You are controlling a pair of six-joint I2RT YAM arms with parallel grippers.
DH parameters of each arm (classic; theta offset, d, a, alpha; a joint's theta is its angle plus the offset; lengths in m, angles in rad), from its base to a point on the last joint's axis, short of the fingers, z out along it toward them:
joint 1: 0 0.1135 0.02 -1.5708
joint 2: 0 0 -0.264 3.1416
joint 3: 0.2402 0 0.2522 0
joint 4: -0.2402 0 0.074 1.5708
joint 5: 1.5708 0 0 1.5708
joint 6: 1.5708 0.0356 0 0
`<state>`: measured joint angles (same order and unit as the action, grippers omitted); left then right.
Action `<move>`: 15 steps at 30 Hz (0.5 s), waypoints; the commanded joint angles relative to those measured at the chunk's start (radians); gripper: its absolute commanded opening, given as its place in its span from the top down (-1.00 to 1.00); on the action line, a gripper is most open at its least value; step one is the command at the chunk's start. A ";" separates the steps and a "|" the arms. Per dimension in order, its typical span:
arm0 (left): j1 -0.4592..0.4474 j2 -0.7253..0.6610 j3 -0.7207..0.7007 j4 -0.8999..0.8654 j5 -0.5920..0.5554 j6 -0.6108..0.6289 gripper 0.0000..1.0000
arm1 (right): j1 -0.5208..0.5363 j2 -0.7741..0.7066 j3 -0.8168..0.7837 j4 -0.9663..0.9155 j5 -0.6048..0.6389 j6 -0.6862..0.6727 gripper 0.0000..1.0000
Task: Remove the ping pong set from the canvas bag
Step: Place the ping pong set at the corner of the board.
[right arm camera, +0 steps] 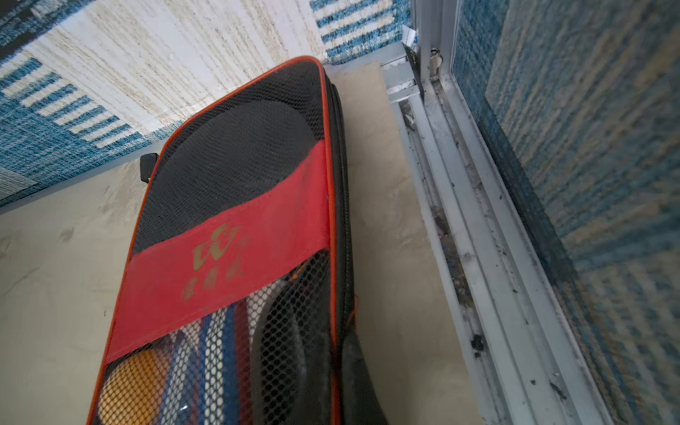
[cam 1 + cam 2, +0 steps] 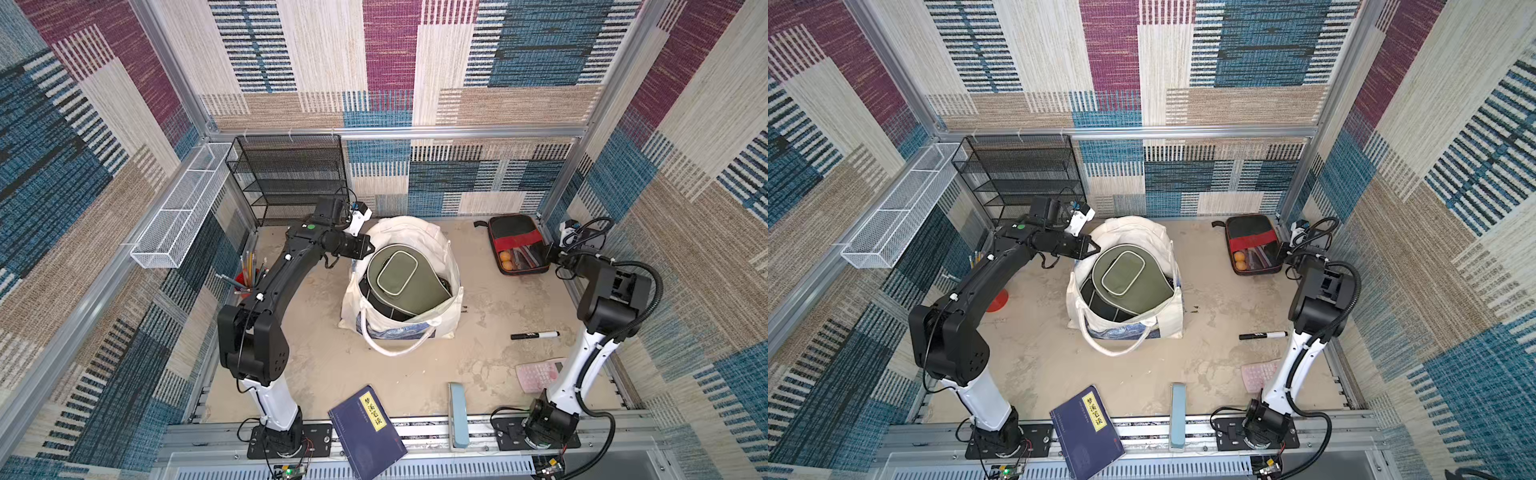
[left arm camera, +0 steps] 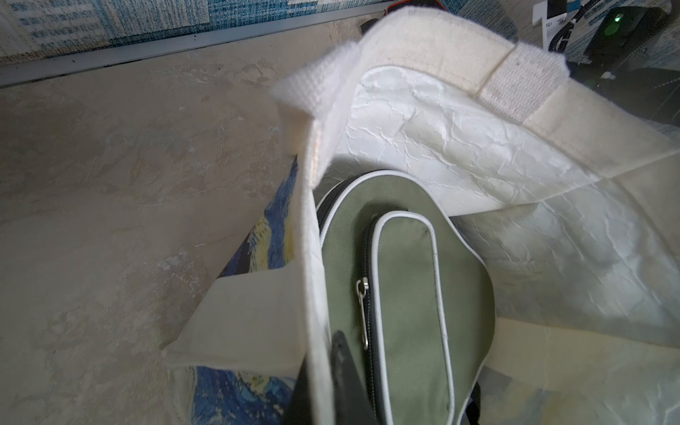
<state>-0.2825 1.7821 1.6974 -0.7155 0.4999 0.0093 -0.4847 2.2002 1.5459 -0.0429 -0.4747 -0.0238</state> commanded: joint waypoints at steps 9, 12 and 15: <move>0.000 0.023 0.031 -0.049 0.005 0.022 1.00 | -0.004 0.067 0.067 -0.023 -0.014 -0.019 1.00; 0.001 0.019 0.037 -0.050 0.011 0.019 1.00 | -0.003 0.077 0.099 -0.057 -0.036 -0.044 1.00; 0.001 0.018 0.037 -0.049 0.013 0.015 1.00 | -0.005 0.083 0.128 -0.100 -0.030 -0.069 0.71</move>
<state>-0.2825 1.8027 1.7279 -0.7376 0.5011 0.0120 -0.4885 2.2776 1.6527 -0.1036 -0.4908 -0.0559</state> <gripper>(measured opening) 0.079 0.076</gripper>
